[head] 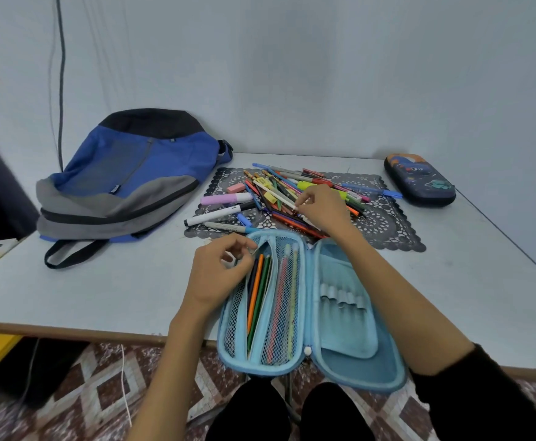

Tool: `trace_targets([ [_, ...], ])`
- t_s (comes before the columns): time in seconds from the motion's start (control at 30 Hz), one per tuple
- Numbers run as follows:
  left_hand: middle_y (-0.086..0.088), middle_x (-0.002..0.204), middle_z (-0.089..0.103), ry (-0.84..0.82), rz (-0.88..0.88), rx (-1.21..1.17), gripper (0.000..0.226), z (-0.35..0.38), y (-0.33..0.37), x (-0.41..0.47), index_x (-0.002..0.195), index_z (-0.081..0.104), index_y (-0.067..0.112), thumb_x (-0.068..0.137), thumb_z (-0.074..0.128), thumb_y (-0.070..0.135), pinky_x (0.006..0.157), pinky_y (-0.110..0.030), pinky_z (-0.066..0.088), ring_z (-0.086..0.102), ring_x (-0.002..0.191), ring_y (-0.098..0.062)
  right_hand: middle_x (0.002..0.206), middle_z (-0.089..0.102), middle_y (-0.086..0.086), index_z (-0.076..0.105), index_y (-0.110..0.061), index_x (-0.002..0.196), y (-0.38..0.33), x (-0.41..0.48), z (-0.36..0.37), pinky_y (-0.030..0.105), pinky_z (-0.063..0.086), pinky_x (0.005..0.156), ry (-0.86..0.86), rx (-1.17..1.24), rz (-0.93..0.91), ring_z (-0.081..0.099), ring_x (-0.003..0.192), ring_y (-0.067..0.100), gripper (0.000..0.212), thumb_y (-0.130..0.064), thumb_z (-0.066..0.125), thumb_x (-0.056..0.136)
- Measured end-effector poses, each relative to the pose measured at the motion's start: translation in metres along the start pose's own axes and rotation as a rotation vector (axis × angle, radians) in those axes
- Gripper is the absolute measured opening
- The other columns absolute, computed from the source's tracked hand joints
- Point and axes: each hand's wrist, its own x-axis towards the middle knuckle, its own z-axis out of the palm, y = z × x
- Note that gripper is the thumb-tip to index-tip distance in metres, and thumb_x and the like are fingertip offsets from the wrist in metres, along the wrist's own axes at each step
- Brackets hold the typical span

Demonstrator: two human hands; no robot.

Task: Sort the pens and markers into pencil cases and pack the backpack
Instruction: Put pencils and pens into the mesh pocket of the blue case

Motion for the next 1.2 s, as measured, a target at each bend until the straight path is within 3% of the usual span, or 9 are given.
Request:
trace_targets([
  [0.1,0.01,0.083,0.07,-0.004,0.004,-0.005,0.016,-0.001,0.002,0.0,0.081,0.073,0.026,0.078,0.061,0.016,0.071,-0.037,0.051,0.058,0.073,-0.005,0.081,0.055,-0.009,0.07,-0.022,0.088,0.014,0.008,0.008,0.027,0.038,0.058,0.058,-0.036,0.037,0.055,0.076,0.015,0.005,-0.021,0.064,0.087],
  [0.23,0.007,0.082,0.071,-0.024,0.031,0.002,0.016,-0.001,0.003,0.001,0.076,0.074,0.028,0.074,0.058,0.025,0.071,-0.037,0.05,0.061,0.079,-0.012,0.081,0.059,-0.008,0.068,-0.022,0.084,0.016,0.008,0.015,0.026,0.034,0.054,0.084,-0.1,0.019,0.056,0.078,0.014,0.019,-0.042,0.069,0.085],
  [0.4,0.007,0.082,0.07,-0.011,-0.007,0.002,0.015,0.0,0.004,-0.001,0.076,0.075,0.024,0.078,0.063,0.015,0.073,-0.04,0.054,0.061,0.079,-0.011,0.091,0.068,-0.003,0.072,-0.02,0.089,0.015,0.006,0.019,0.026,0.038,0.058,0.144,-0.199,-0.018,0.063,0.086,0.019,0.01,-0.027,0.064,0.089],
  [0.53,0.011,0.082,0.07,-0.019,-0.035,-0.03,0.012,-0.001,0.007,-0.001,0.076,0.074,0.024,0.075,0.065,0.017,0.072,-0.037,0.054,0.061,0.079,-0.009,0.084,0.066,-0.005,0.069,-0.019,0.081,0.013,0.008,0.016,0.029,0.047,0.061,0.208,-0.111,-0.034,0.061,0.08,0.016,0.01,-0.024,0.063,0.087],
  [0.67,0.01,0.083,0.07,-0.028,-0.05,-0.044,0.011,-0.001,0.006,-0.002,0.077,0.075,0.024,0.075,0.065,0.018,0.075,-0.04,0.054,0.06,0.079,-0.009,0.074,0.06,-0.006,0.062,-0.016,0.076,0.003,0.009,0.013,0.027,0.041,0.059,0.287,0.224,-0.079,0.052,0.065,0.008,0.006,-0.019,0.064,0.081],
  [0.73,0.01,0.083,0.07,-0.027,-0.05,-0.047,0.011,-0.001,0.007,-0.002,0.077,0.075,0.022,0.076,0.065,0.018,0.075,-0.042,0.054,0.06,0.079,-0.009,0.073,0.061,-0.006,0.058,-0.017,0.076,-0.007,0.005,0.005,0.029,0.048,0.06,0.321,0.477,-0.147,0.056,0.065,0.007,0.009,-0.015,0.064,0.082],
  [0.87,0.01,0.084,0.071,-0.018,-0.061,-0.048,0.013,-0.001,0.005,-0.001,0.078,0.075,0.02,0.079,0.067,0.01,0.075,-0.042,0.054,0.061,0.078,-0.009,0.079,0.065,0.021,0.052,-0.012,0.08,-0.031,-0.004,-0.012,0.038,0.052,0.048,0.362,0.793,-0.28,0.066,0.063,0.029,0.011,-0.008,0.06,0.086],
  [1.03,0.009,0.084,0.071,-0.02,-0.077,-0.056,0.022,0.0,0.003,0.0,0.078,0.075,0.018,0.081,0.067,-0.002,0.077,-0.041,0.053,0.061,0.078,-0.012,0.08,0.064,0.023,0.051,-0.009,0.085,-0.053,-0.012,-0.025,0.025,0.044,0.048,0.431,0.983,-0.313,0.055,0.053,0.024,0.009,-0.004,0.056,0.09],
  [1.2,0.009,0.086,0.071,-0.03,-0.078,-0.074,0.014,-0.001,0.002,0.0,0.079,0.075,0.02,0.078,0.065,0.009,0.076,-0.033,0.051,0.061,0.08,-0.014,0.077,0.065,0.027,0.052,-0.006,0.083,-0.057,-0.018,-0.021,0.023,0.038,0.039,0.233,0.966,-0.212,0.05,0.043,0.018,0.01,-0.001,0.055,0.092],
])
